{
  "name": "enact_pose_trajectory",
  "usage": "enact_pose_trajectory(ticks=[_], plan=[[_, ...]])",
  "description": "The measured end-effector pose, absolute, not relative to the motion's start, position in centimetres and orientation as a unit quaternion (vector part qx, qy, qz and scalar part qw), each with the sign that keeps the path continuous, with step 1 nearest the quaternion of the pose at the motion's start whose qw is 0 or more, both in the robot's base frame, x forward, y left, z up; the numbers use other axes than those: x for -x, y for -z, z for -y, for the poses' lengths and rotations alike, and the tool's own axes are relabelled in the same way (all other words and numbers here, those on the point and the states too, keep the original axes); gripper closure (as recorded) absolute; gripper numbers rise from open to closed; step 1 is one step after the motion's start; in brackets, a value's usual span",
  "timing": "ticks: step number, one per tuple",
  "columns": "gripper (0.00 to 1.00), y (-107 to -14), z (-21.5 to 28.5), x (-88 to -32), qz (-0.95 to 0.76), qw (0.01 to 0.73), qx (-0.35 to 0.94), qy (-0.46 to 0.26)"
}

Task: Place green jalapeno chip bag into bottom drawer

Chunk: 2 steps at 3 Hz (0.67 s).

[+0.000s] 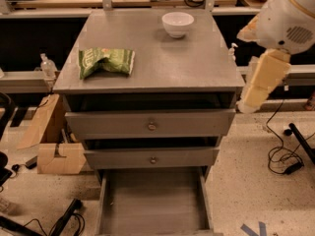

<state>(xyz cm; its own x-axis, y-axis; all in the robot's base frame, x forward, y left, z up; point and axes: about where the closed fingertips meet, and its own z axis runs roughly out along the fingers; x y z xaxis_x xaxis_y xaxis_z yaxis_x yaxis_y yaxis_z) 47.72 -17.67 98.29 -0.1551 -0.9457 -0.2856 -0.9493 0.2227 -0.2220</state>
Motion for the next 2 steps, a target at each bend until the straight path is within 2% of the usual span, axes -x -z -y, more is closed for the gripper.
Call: enact_pose_trajectory(ticks=[1, 2], plan=[[0.00, -98.7, 14.2, -51.4, -0.743, 0.232, 0.625, -0.062], [0.00, -100.4, 9.7, -54.8, -0.704, 0.318, 0.627, -0.101]])
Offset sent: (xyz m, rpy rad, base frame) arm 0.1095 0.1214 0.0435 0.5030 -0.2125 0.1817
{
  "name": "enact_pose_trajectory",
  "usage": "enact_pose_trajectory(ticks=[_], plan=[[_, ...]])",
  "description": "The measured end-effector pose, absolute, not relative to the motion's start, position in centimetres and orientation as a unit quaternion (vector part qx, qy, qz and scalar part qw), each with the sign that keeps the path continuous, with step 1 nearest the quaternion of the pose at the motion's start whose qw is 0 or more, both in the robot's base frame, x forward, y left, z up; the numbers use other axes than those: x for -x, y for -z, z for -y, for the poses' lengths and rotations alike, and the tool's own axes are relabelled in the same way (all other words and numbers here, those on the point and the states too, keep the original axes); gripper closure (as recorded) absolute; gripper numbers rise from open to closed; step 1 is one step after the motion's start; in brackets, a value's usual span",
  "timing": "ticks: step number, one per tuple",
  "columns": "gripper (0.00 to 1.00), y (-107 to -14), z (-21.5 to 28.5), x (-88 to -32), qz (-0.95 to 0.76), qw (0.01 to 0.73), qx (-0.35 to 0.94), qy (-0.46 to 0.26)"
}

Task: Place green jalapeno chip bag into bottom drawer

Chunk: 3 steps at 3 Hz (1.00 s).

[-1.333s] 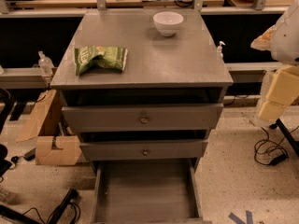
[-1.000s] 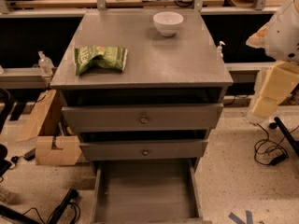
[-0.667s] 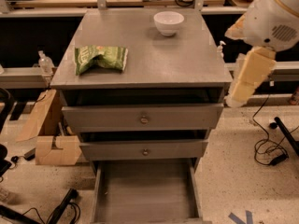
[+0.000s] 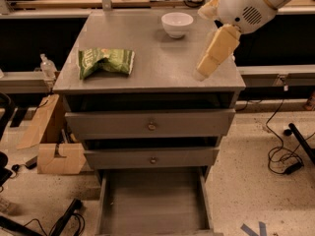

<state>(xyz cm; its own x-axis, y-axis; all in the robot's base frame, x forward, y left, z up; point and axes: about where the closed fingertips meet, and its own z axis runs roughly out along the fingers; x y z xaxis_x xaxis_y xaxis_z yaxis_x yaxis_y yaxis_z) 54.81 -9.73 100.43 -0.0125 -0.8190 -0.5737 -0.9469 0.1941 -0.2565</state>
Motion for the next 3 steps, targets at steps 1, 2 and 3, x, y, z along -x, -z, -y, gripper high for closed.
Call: enact_pose_trajectory(ticks=[1, 2, 3], plan=[[0.00, -100.3, 9.0, -55.5, -0.702, 0.320, 0.628, -0.099], [0.00, -100.0, 5.6, -59.4, -0.668, 0.358, 0.643, -0.112], [0.00, -99.3, 1.7, -65.2, -0.641, 0.401, 0.644, -0.117]])
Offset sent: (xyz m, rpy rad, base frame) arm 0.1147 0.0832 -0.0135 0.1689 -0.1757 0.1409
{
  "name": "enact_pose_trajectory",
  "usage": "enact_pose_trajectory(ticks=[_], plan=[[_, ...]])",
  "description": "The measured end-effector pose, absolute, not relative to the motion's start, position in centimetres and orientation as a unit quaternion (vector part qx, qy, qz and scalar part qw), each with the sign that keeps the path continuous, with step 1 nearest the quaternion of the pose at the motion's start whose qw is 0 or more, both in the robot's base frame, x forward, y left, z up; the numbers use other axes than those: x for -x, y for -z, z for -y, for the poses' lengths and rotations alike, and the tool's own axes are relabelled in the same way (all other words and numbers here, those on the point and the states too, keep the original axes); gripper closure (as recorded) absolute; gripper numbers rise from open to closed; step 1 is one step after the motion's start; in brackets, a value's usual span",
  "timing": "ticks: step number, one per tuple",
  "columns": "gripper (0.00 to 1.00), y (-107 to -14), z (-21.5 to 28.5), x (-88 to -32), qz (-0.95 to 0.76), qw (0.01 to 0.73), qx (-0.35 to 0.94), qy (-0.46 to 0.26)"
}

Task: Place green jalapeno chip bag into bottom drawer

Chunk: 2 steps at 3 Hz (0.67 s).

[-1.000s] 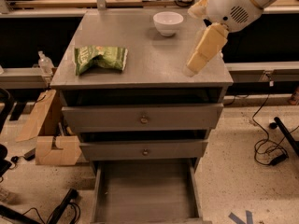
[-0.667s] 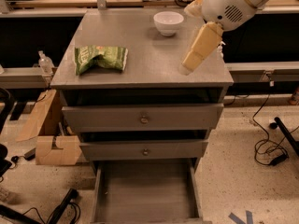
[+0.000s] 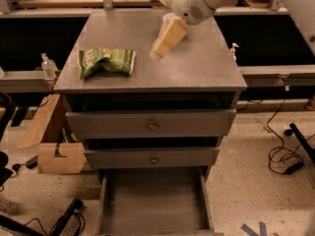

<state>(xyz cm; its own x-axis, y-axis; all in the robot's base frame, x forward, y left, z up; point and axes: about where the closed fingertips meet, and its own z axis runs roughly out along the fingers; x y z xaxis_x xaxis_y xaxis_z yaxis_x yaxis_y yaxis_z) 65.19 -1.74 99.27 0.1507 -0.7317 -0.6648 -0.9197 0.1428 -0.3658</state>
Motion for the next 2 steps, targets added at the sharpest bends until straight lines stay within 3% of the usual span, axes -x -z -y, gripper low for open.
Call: enact_pose_trajectory(ticks=[2], plan=[[0.00, -96.3, -7.4, -72.7, -0.610, 0.415, 0.667, -0.103]])
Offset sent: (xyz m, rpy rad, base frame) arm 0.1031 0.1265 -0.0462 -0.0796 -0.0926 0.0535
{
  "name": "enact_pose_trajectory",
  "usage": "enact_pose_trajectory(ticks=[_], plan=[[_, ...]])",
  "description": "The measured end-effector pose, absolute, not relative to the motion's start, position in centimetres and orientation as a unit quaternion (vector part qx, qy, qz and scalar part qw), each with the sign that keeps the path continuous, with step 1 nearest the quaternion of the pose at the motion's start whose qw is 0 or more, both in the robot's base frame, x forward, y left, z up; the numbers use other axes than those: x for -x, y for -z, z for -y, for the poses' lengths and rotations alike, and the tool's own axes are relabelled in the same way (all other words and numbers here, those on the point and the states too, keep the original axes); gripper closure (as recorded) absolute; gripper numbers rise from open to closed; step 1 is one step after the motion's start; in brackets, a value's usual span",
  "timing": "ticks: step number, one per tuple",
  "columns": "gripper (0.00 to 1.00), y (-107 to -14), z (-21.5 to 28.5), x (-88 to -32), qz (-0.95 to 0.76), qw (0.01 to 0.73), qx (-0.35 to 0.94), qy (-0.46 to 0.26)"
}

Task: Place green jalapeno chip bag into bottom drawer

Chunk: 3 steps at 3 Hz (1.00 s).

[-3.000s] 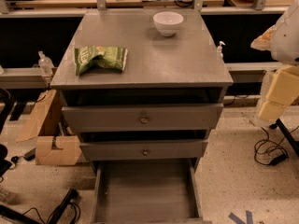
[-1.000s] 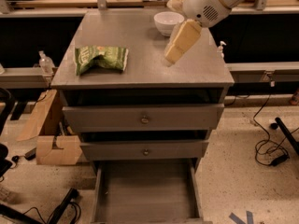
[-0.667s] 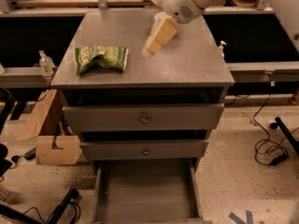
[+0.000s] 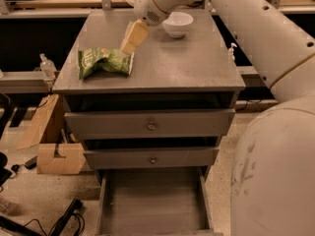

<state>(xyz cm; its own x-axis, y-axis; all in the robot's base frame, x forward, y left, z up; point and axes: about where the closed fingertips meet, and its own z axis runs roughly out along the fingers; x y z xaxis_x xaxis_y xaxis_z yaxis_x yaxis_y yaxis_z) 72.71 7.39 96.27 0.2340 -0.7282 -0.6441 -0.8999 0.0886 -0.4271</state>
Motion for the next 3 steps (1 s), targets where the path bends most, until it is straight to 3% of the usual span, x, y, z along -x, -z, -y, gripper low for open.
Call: enact_pose_trajectory(ticks=[3], plan=[[0.00, -92.5, -10.2, -73.9, -0.613, 0.369, 0.690, -0.111]])
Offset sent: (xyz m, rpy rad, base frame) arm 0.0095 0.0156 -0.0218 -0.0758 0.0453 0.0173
